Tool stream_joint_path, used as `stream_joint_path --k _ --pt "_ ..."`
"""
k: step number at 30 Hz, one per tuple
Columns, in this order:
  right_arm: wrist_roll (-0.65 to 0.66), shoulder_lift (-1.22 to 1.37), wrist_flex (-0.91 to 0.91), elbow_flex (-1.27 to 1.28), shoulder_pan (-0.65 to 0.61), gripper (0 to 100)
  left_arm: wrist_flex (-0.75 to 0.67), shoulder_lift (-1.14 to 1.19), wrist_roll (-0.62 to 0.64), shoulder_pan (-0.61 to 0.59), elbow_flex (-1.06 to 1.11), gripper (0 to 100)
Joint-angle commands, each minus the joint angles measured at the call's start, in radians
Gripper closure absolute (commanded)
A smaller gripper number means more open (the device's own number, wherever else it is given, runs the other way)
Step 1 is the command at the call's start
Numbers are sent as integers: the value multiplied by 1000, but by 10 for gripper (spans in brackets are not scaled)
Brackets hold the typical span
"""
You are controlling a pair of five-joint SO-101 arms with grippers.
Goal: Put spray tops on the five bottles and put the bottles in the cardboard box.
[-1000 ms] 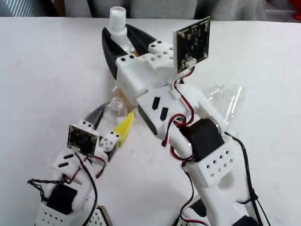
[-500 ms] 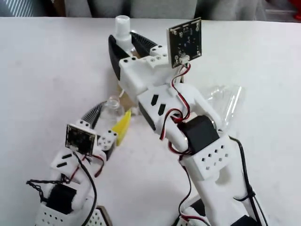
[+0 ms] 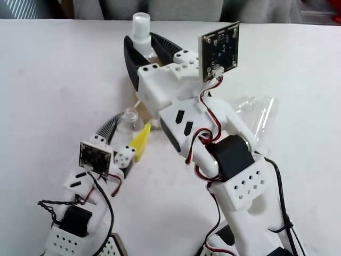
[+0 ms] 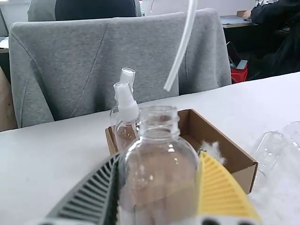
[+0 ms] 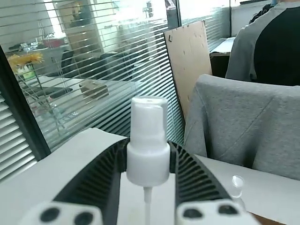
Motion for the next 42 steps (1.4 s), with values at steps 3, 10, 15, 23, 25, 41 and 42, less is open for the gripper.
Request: stream_joint_path --k 3,10,15,23,25,41,42 --pt "11 -30 -2 6 -7 982 -35 -18 -9 -8 -8 912" --pt "9 -30 -1 8 -50 982 -37 -18 -11 -8 -8 912" --pt "8 -28 -4 20 -82 982 -32 -18 -11 -8 -8 912" --pt "9 -35 -47 91 -76 982 -31 -18 -9 -8 -11 912" --pt "9 -30 -47 94 -76 982 -31 -18 -9 -8 -11 912" --pt "0 -39 -50 307 -84 982 -31 -18 -9 -10 -12 912" --pt "0 -39 -61 324 -84 982 -31 -18 -9 -10 -12 912"
